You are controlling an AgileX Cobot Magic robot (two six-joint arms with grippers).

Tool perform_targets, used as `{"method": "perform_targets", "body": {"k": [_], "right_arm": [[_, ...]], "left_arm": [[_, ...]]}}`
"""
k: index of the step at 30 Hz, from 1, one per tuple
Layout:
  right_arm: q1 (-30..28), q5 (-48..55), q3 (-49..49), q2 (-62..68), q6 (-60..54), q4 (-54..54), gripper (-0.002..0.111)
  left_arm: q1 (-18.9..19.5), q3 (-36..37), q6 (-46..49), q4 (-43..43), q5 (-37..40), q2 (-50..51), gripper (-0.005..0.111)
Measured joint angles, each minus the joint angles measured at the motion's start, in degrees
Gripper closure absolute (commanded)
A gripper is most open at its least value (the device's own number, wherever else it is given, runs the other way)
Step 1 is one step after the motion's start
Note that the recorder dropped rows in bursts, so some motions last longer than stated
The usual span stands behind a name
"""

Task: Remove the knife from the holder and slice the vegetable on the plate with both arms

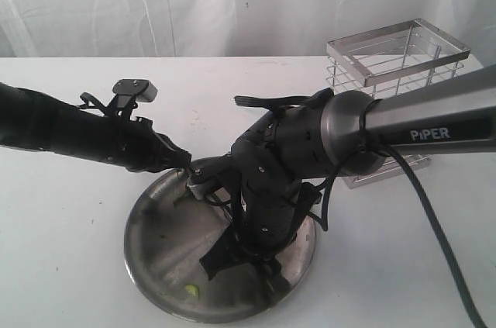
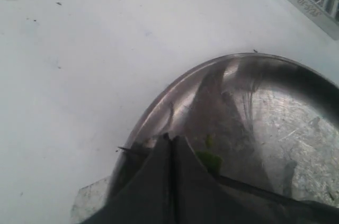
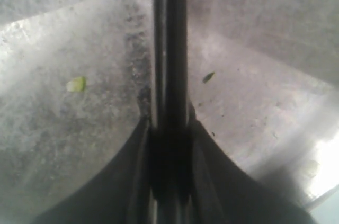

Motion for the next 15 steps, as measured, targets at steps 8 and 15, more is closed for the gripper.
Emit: {"method": "perform_targets", "body": {"k": [8,15], "right_arm": [[0.0,0.0,0.0,0.0,0.0,0.0,0.108],[0.0,0.9,0.0,0.0,0.0,0.0,0.108]], "left_arm": [[0.0,0.0,5.9,-5.5,4.1,1.4,0.107],[0.0,0.0,6.8,-6.1,2.1,1.4,0.107]]}}
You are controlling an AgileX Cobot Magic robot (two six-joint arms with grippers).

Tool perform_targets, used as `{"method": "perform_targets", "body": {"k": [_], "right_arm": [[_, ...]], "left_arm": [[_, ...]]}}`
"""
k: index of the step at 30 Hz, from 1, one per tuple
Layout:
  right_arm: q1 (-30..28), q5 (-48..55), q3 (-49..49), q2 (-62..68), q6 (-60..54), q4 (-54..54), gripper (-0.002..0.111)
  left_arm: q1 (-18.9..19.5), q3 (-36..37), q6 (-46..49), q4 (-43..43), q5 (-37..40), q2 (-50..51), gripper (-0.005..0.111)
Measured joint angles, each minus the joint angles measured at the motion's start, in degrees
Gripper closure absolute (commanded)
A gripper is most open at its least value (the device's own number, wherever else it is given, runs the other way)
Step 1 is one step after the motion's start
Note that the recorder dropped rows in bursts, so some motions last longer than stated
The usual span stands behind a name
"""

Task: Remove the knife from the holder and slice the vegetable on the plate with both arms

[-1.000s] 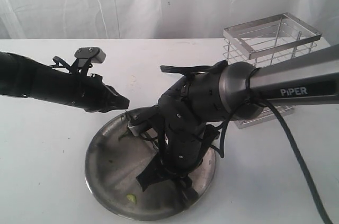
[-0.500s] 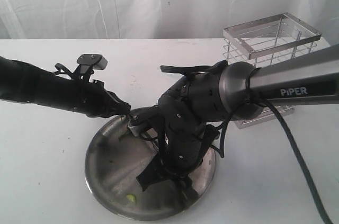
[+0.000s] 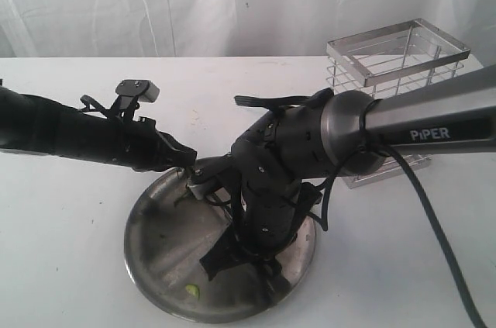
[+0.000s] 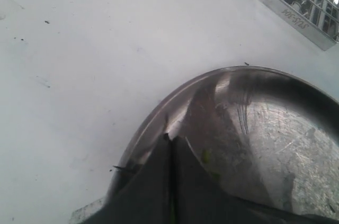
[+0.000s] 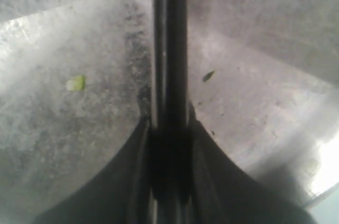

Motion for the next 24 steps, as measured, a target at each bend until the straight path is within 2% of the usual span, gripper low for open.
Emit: {"method": "perform_targets", "body": {"k": [24], "right_arm": [[0.0,7.7,0.0,-3.9,0.0,0.1,0.108]], "left_arm": [[-0.2,0.0,0.2,1.0,2.6,0.0,0.107]]}}
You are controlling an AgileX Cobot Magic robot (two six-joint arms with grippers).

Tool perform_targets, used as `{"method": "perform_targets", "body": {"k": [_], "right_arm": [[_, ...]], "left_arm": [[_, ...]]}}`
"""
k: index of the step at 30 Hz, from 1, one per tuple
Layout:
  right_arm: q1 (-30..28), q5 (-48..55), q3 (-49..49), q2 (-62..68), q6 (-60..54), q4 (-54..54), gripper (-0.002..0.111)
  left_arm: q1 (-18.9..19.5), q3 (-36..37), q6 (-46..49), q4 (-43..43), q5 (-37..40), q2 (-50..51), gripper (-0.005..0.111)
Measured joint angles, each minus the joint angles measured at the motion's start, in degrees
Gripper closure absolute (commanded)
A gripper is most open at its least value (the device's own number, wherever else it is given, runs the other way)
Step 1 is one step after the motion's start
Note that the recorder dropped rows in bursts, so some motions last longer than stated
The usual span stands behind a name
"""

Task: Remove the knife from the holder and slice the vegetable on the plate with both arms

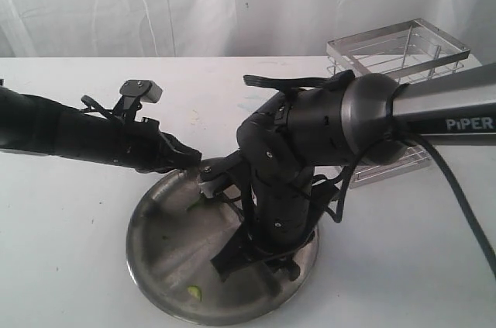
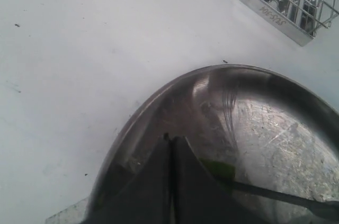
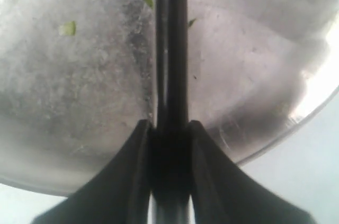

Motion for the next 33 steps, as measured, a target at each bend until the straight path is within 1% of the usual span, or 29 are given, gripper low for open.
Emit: {"method": "perform_targets", "body": {"k": [5,8,10,23,33], "right_arm": [[0.0,0.6,0.0,0.0,0.0,0.1,0.108],[0.0,0.7,0.0,0.0,0.0,0.4,0.108],[0.0,0.7,0.0,0.0,0.0,0.7,0.108],[0.0,0.8,0.0,0.0,0.0,0.7,0.108],[0.0,0.9,0.0,0.0,0.0,0.8,0.108]], "left_arm": [[-2.7,0.0,0.5,0.1,-0.5,0.0,0.107],[-4.8,0.0,1.0,0.3,-2.2,0.0,0.107],[-5.4,0.0,1.1,0.4,-3.9,0.0,0.107],[-5.7,0.0,1.4,0.5,-7.7,0.0,0.107],[-5.7,0.0,1.4,-2.3,-7.2,0.0,0.107]]}}
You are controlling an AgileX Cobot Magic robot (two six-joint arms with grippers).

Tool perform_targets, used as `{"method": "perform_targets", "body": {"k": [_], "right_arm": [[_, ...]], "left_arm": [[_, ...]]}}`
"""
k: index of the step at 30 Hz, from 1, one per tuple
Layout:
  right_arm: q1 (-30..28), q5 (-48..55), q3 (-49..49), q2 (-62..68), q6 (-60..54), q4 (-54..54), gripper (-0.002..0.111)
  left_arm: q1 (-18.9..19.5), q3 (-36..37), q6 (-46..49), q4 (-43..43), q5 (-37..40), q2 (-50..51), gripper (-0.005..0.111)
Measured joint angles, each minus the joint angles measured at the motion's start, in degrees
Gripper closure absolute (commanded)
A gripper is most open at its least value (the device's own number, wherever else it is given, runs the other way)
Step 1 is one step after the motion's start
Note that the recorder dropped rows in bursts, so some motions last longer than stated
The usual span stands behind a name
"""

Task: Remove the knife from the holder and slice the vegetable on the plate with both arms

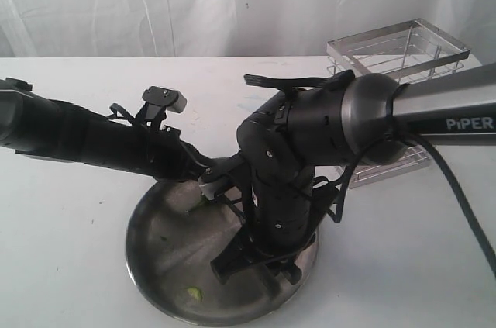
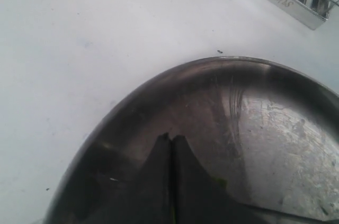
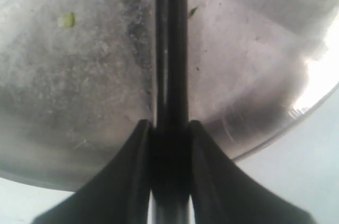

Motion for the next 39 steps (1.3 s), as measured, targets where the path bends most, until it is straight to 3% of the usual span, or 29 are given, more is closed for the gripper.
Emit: {"method": "perform_targets", "body": {"k": [16,24,39], "right_arm": [[0.0,0.0,0.0,0.0,0.0,0.0,0.108],[0.0,-0.2,0.0,1.6,0.0,0.1,0.108],[0.0,1.9,0.0,2.1,-1.9,-5.4,0.108]], "left_arm": [[0.0,0.0,-1.9,2.7,-2.7,0.1,0.107],[0.1,-0.9,-8.6,6.1,0.2,2.9,0.107],[0.6,-0.7,-9.1,8.0,1.4,1.5,0.107]]}}
